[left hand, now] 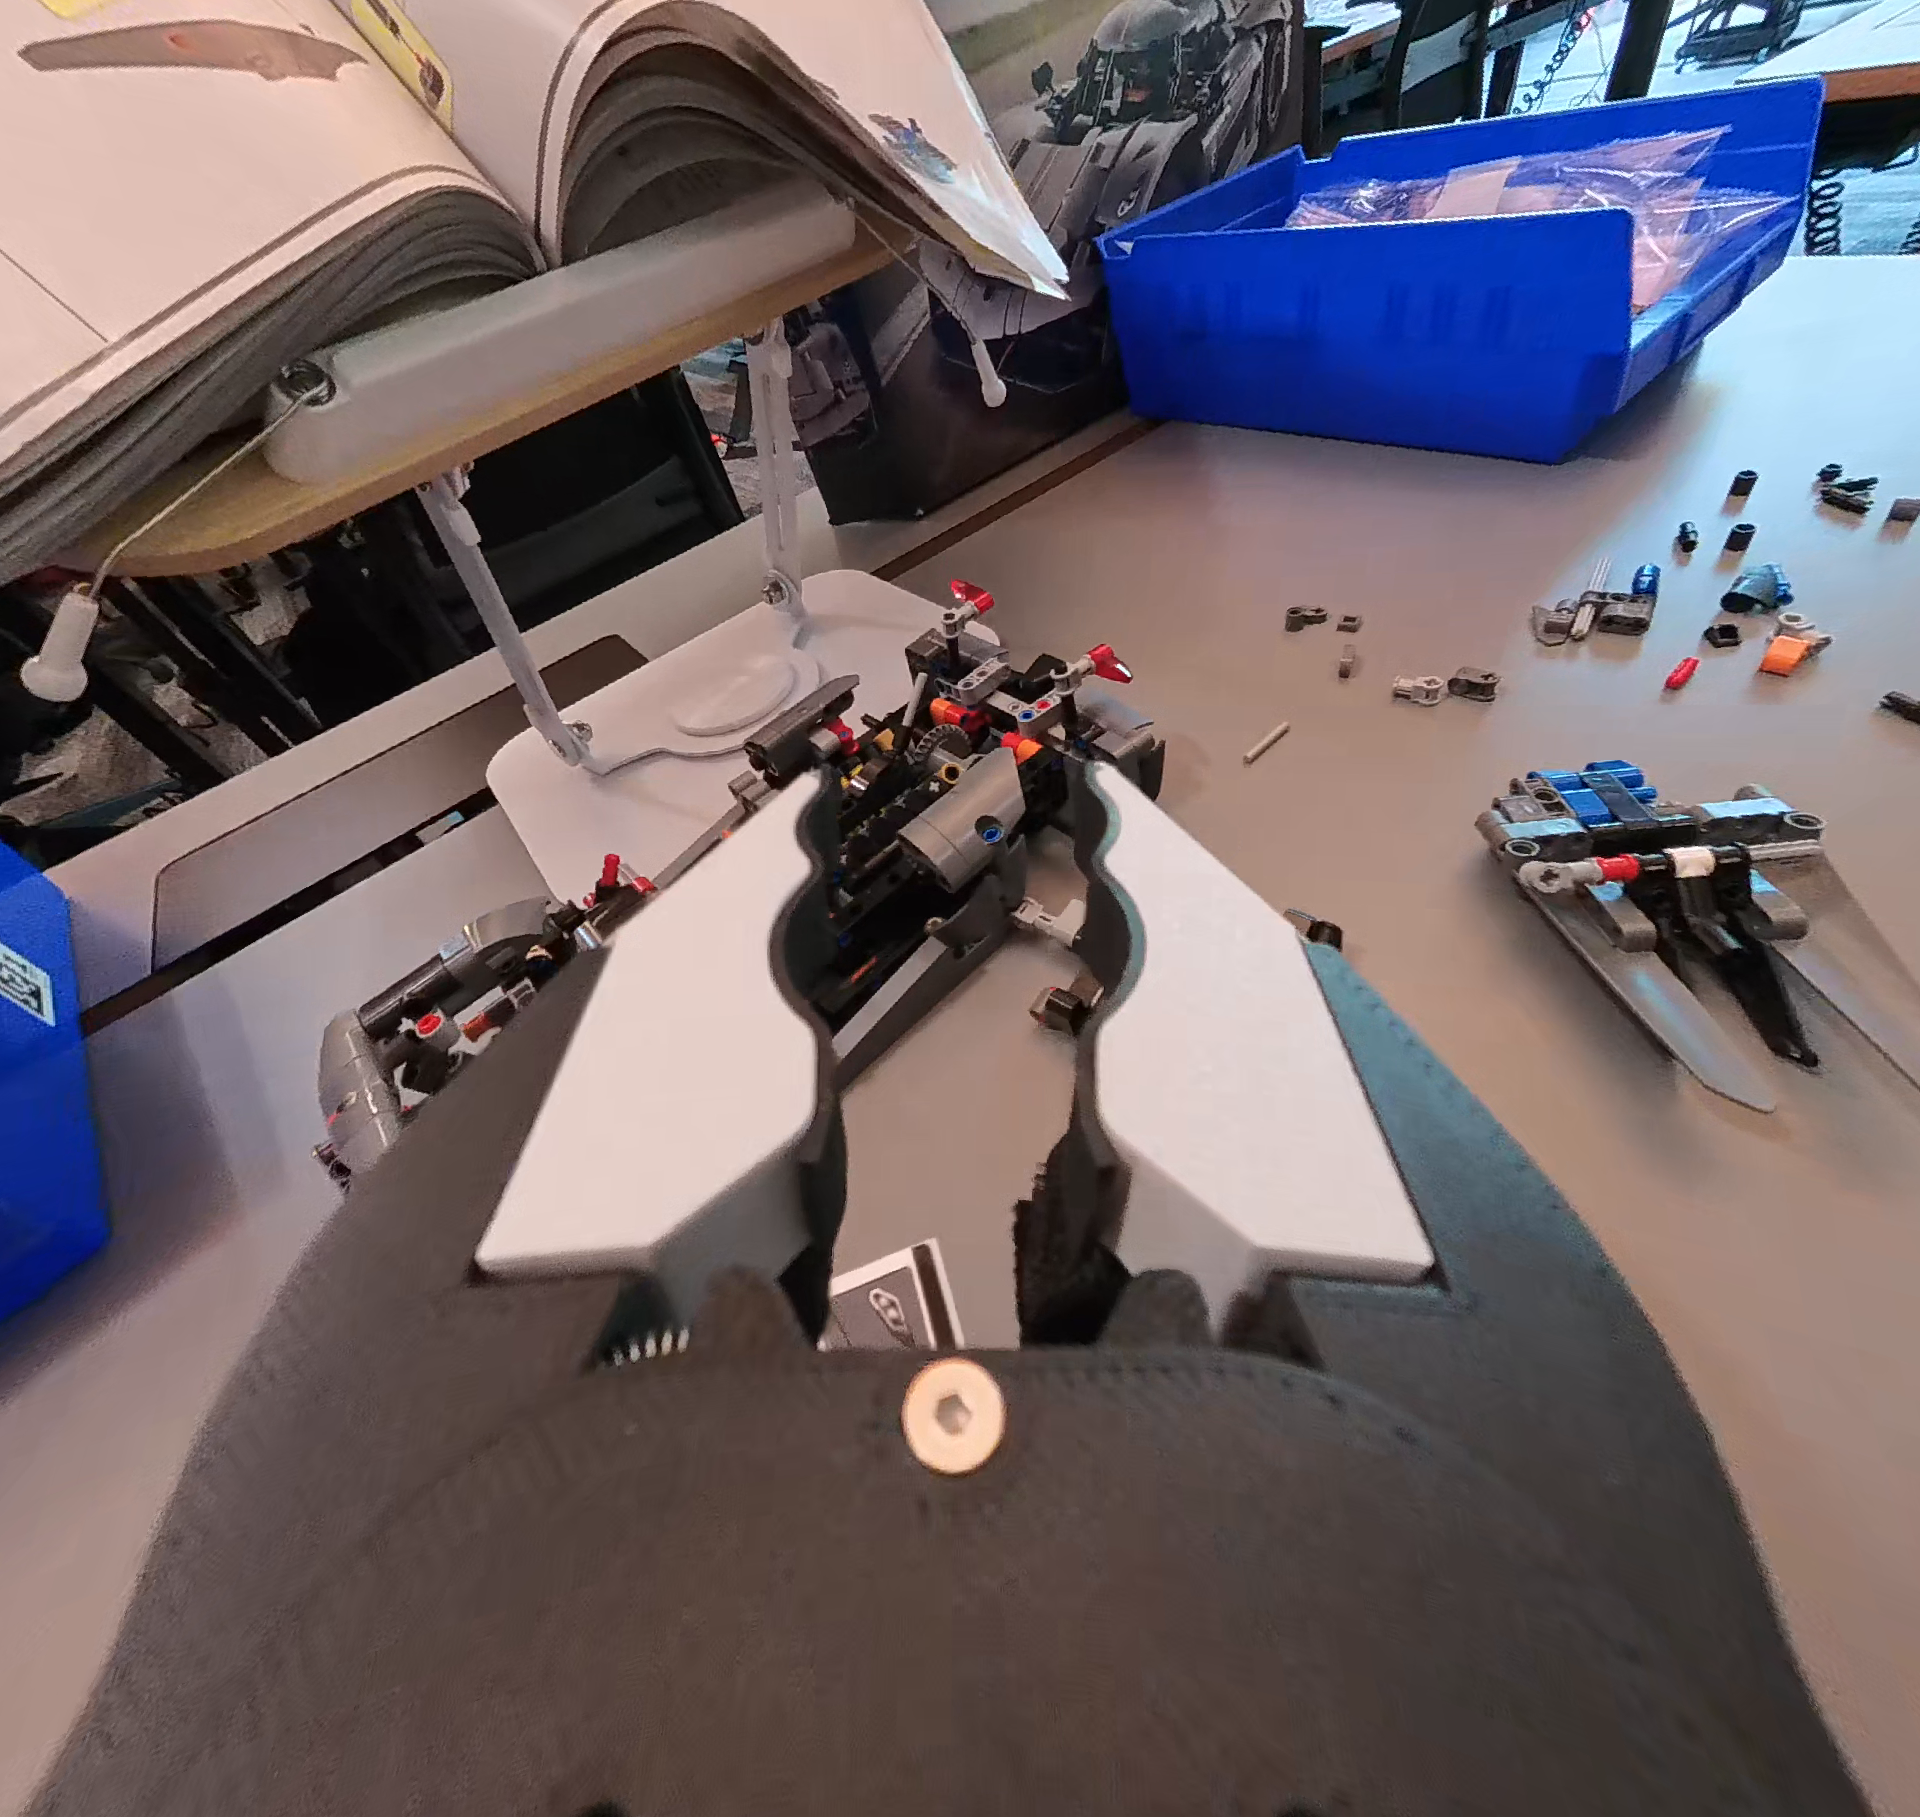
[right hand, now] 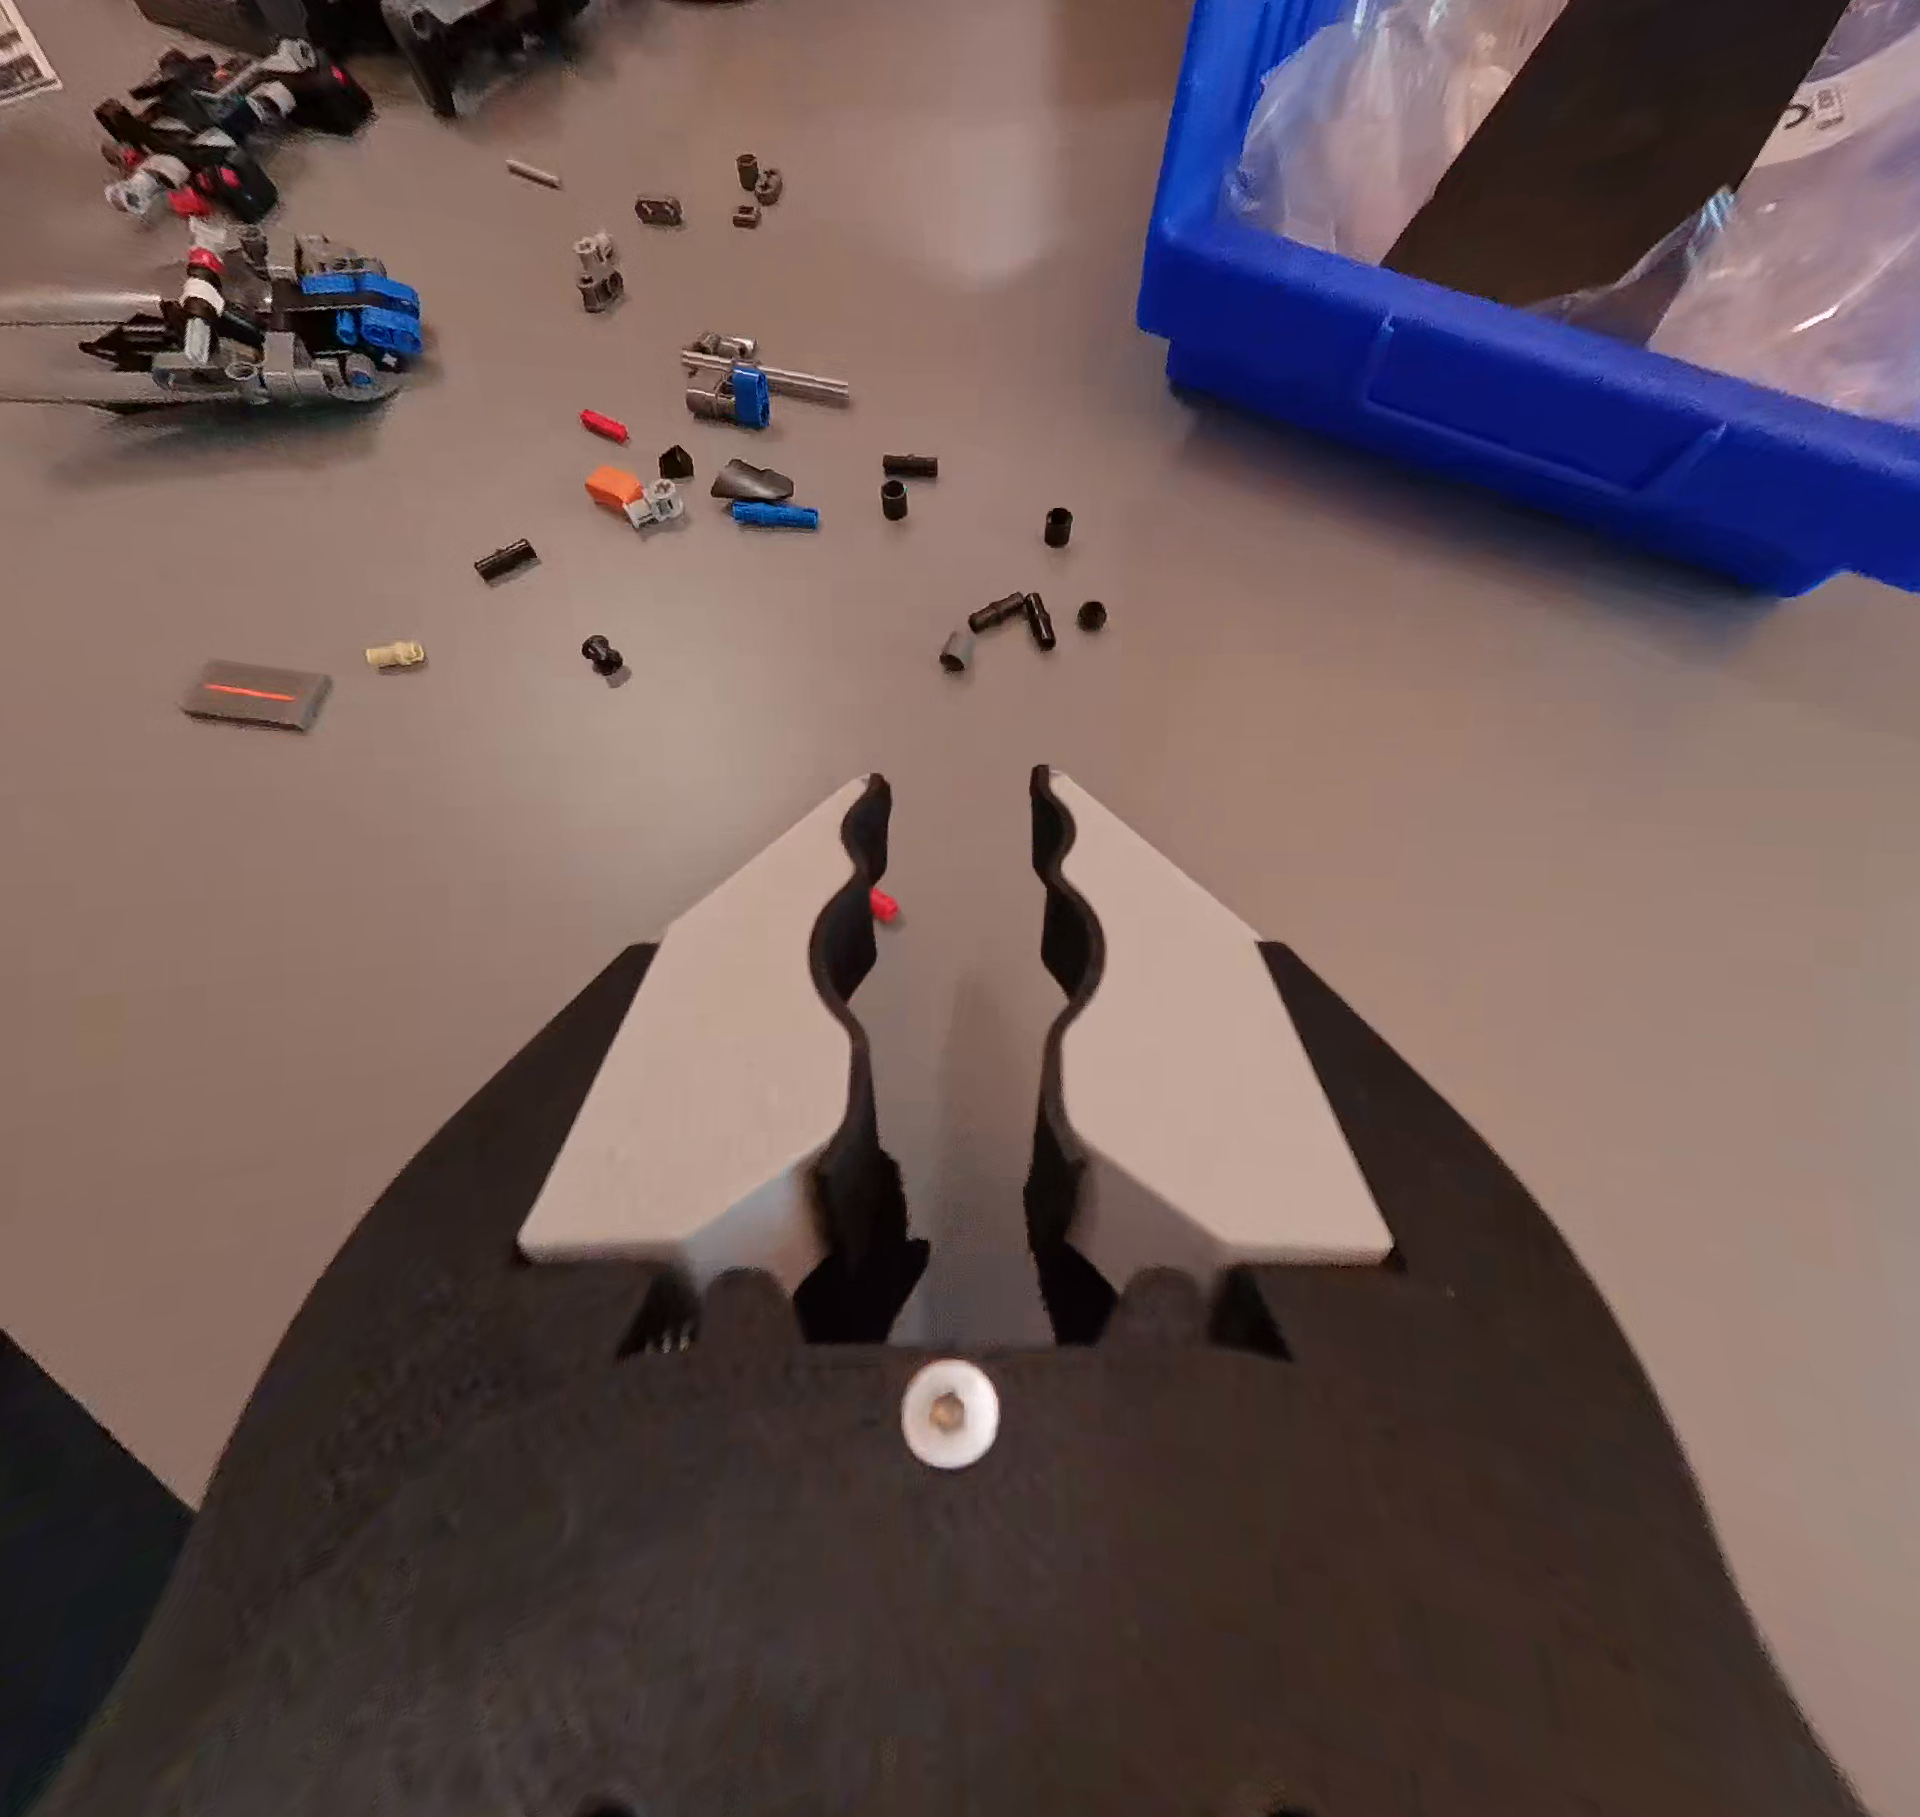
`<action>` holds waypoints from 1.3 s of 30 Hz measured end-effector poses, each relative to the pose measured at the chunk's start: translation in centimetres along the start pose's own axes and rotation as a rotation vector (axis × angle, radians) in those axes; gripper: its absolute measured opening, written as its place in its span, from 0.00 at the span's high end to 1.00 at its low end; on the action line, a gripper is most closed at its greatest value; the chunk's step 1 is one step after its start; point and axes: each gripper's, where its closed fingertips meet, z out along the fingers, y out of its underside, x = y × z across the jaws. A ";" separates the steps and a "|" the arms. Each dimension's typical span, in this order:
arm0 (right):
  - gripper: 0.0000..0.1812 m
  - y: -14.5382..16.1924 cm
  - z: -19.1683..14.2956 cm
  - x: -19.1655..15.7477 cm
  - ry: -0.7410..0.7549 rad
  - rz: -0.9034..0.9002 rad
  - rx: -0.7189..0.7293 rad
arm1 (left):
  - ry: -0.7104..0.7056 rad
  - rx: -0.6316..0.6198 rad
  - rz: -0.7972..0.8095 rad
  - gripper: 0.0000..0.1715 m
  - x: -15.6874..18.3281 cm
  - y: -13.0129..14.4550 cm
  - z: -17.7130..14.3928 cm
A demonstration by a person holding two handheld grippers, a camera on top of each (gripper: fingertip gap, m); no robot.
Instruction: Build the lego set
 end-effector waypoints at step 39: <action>0.87 0.0 0.9 0.5 0.240 -0.254 0.037 | 0.300 -0.343 0.305 0.80 7.9 5.5 -0.2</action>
